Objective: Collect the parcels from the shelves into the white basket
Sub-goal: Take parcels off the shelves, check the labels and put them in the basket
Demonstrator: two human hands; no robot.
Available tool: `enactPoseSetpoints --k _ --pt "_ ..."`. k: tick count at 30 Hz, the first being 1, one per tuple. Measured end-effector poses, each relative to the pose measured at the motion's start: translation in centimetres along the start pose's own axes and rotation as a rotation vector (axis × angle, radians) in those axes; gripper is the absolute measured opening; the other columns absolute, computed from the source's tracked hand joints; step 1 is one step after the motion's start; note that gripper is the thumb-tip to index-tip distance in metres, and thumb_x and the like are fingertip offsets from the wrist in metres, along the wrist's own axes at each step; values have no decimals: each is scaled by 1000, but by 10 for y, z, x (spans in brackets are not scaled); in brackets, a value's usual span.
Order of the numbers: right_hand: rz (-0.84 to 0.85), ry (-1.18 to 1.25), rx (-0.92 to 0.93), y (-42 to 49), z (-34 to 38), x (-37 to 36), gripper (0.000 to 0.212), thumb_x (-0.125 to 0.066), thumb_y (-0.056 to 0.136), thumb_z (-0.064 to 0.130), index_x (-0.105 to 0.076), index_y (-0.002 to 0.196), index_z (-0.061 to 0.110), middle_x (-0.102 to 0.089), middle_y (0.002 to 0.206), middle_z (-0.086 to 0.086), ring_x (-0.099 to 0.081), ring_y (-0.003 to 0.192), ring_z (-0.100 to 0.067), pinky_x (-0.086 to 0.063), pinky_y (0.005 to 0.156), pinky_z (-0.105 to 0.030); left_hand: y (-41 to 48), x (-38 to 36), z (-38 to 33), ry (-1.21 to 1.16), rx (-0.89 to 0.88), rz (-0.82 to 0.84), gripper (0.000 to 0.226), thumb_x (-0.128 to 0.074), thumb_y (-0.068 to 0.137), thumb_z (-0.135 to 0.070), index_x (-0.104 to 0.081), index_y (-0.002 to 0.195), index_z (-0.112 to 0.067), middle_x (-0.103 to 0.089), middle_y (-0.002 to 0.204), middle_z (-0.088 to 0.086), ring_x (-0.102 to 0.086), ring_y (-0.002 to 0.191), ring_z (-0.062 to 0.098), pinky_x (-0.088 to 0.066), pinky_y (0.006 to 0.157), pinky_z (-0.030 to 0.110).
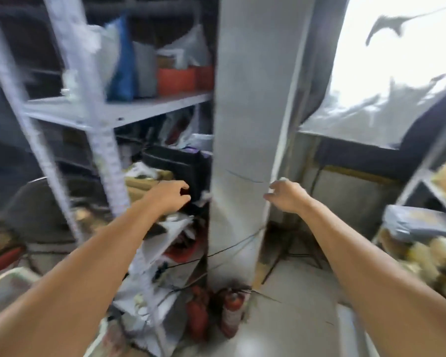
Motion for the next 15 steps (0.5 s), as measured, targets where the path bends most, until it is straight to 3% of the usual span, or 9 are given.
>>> enactPoseSetpoints --k 4,7,15 --pt "-137 -9 -200 -11 -89 56 39 -58 91 41 -62 122 17 -62 126 -9 -57 114 -30 -44 91 -32 79 -21 -106 -48 -182 44 43 -56 91 -39 -53 131 -26 -62 125 7 -58 113 28 -46 96 33" --pt "-214 -4 -378 -33 -144 88 44 -57 90 43 -59 127 18 -63 126 -8 -57 116 -27 -44 94 -33 121 -42 -191 -51 -383 91 44 -55 92 -40 -52 133 -25 -62 127 7 -56 118 28 -45 96 32" --pt "-435 23 -826 -127 -261 148 45 -60 89 40 -58 128 19 -60 130 -10 -57 115 -29 -46 91 -32 146 -88 -386 -136 -804 190 39 -55 90 -42 -55 127 -32 -63 124 1 -58 113 22 -47 95 32"
Point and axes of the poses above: each hand's wrist, its own y-axis towards the middle knuckle, its own x-axis out of the back of the hand, z = x × y, the point moved 2 cm from there along y, towards the middle knuckle
